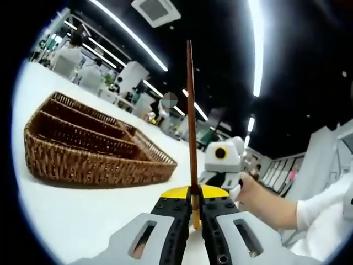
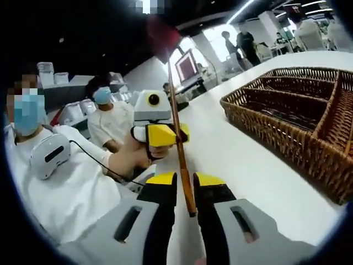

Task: Arrange the knives, forks, and spoons in their matching storage slots by inserting each utensil handle-first until every utensil is classified and aligned in the correct compartment

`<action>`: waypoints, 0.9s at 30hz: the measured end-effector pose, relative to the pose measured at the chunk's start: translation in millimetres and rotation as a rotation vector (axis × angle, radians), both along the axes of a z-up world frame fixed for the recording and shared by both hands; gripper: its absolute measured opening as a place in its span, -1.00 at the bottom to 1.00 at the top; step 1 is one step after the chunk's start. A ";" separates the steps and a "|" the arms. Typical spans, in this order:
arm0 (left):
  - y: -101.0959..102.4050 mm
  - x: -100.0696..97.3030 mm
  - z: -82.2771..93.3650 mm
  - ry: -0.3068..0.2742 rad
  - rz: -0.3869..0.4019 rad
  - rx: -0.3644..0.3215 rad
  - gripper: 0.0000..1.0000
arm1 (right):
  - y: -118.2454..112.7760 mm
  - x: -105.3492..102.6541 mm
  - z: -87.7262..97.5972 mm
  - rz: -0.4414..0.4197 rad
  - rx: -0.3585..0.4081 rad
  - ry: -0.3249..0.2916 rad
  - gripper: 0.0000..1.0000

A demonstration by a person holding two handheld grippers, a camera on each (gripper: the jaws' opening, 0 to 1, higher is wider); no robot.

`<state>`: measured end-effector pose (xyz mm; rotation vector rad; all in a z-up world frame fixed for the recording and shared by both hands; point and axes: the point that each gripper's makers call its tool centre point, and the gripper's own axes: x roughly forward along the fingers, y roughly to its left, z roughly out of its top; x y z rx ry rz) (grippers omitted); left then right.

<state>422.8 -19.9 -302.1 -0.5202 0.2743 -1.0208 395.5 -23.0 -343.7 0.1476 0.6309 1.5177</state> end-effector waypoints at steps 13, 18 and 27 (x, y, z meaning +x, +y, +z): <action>-1.6 0.1 3.2 -0.036 -0.005 0.040 -0.93 | -2.2 -2.9 -8.4 0.017 -0.026 -0.008 -0.80; -0.9 0.4 3.1 -0.037 -0.008 0.047 -0.93 | -4.0 -2.5 -8.2 0.010 -0.028 -0.010 -0.82; -1.8 1.0 4.4 -0.053 -0.004 0.050 -0.91 | -1.6 -8.4 -4.3 0.016 -0.006 0.042 -0.87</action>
